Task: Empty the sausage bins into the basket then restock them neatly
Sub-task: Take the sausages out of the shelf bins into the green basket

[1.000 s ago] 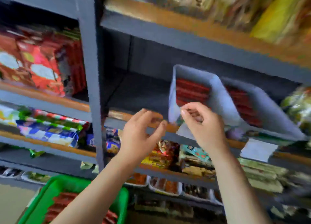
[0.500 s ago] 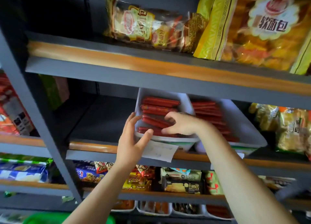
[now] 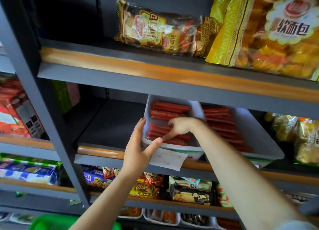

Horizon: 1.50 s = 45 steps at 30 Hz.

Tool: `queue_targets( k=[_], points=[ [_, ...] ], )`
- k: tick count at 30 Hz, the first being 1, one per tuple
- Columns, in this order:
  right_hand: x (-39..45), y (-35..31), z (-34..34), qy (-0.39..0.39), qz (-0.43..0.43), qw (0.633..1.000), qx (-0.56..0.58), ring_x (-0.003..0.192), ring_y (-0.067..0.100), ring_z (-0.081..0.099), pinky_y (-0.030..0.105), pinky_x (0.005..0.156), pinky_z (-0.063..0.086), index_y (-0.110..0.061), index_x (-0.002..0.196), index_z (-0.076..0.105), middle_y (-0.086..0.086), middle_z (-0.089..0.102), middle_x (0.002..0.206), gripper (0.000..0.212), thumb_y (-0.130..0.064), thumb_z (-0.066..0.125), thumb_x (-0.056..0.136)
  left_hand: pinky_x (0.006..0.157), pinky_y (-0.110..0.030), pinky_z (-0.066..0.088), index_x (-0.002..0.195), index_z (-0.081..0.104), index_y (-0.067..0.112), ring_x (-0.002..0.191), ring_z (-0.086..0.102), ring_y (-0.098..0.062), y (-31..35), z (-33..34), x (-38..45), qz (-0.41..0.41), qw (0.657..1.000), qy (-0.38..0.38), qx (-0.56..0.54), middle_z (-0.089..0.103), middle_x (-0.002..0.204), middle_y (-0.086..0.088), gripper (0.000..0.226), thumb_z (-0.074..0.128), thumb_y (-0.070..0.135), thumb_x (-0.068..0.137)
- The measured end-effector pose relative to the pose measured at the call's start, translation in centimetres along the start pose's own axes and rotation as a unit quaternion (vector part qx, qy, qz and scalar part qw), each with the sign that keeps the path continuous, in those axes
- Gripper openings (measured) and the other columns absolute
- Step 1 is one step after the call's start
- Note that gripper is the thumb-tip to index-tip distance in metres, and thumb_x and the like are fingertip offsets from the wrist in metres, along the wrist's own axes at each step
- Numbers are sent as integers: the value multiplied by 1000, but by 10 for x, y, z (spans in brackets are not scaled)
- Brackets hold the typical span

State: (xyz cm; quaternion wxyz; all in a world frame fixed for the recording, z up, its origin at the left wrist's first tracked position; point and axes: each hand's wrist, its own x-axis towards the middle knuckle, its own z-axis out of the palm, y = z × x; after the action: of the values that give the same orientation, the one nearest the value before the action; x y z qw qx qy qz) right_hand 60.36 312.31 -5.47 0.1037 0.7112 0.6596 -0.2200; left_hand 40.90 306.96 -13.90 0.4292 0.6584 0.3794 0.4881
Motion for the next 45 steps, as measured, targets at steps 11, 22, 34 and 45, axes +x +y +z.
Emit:
queue_targets(
  k=[11,22,34,45],
  points=[
    [0,-2,2,-38,-6,998,56,85,17,68,29,70,47,-22,91,72,-2,73,90,47,-64,73,71,106,-48,47,151,23,41,136,45,-11,-1,1,-1,-44,999,0,-9,43,150,13,104,64,83,65],
    [-11,11,-1,-56,-14,989,139,90,32,72,46,83,59,-6,101,68,14,74,95,36,-22,79,71,105,-48,48,153,25,37,137,39,-8,7,-1,-3,-57,998,-7,-4,37,141,26,95,65,66,72],
    [-97,6,-9,-36,-146,868,473,50,12,44,20,42,34,0,112,57,6,54,74,41,-23,71,82,106,-30,41,153,25,32,128,34,1,18,-5,-4,-63,998,-18,15,35,141,22,84,65,52,83],
    [-88,-120,97,-74,-192,829,520,55,13,52,21,46,42,-8,103,62,8,59,74,23,-17,71,85,75,-32,51,120,58,-6,85,65,-24,6,-71,-69,-213,904,44,-368,69,100,-15,57,58,44,94]
  ],
)
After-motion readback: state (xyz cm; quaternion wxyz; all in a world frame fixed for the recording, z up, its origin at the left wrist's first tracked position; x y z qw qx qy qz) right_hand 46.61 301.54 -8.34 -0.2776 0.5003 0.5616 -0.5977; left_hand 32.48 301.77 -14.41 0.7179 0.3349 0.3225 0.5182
